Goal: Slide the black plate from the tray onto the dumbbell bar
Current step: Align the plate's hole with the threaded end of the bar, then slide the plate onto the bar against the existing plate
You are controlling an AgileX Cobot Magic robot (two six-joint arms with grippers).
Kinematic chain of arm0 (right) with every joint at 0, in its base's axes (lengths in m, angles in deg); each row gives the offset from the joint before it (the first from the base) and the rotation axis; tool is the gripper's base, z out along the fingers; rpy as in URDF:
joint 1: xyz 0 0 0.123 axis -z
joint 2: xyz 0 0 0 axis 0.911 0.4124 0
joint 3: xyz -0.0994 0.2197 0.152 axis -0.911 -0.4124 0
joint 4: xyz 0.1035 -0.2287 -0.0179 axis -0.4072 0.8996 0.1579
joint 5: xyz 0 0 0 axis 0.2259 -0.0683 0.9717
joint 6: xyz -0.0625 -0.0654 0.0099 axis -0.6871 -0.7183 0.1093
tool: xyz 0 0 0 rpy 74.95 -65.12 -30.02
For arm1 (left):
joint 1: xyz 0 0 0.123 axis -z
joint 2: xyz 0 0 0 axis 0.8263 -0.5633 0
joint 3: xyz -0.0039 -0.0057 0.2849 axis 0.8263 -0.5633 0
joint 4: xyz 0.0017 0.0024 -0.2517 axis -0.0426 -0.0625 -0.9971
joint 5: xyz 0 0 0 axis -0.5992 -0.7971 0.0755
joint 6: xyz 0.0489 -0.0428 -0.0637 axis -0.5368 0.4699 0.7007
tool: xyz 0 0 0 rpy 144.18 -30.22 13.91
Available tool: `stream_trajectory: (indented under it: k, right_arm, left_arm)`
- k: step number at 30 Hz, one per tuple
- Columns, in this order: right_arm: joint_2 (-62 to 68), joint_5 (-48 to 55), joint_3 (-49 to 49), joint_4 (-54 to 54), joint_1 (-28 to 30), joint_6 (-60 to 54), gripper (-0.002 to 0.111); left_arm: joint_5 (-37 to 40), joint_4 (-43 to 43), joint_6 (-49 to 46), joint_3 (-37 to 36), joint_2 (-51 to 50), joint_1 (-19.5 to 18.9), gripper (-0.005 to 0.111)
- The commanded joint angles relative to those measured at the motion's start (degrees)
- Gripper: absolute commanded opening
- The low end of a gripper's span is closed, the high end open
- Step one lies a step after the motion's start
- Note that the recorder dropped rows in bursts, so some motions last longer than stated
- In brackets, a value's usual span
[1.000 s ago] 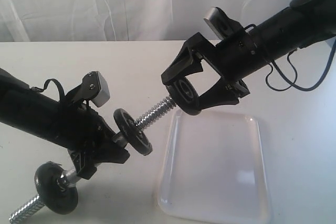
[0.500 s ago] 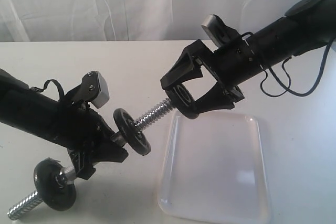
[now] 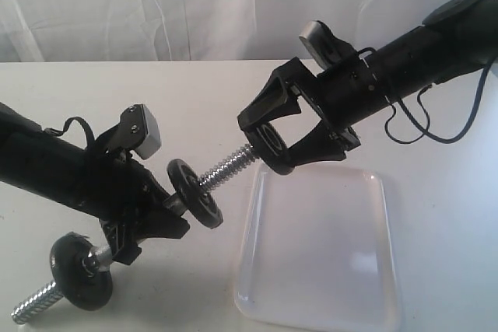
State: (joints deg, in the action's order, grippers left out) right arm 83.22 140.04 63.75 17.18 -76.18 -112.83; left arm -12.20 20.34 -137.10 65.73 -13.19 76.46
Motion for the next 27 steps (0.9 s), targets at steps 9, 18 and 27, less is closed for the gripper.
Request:
stream_trajectory:
  k: [9, 18, 27]
  right_arm:
    - [-0.1, -0.5, 0.5, -6.6, 2.3, -1.3, 0.000]
    - [-1.4, -0.5, 0.5, -5.0, 3.2, -1.1, 0.000]
    - [-4.2, -0.5, 0.4, -4.2, 3.2, -0.7, 0.000]
  left_arm:
    - [7.6, -7.9, -4.2, 1.4, 2.7, 0.0, 0.000]
    - [4.1, -7.5, -4.2, 1.4, 2.7, 0.0, 0.000]
    - [3.8, -7.5, -4.3, 1.4, 2.7, 0.0, 0.000]
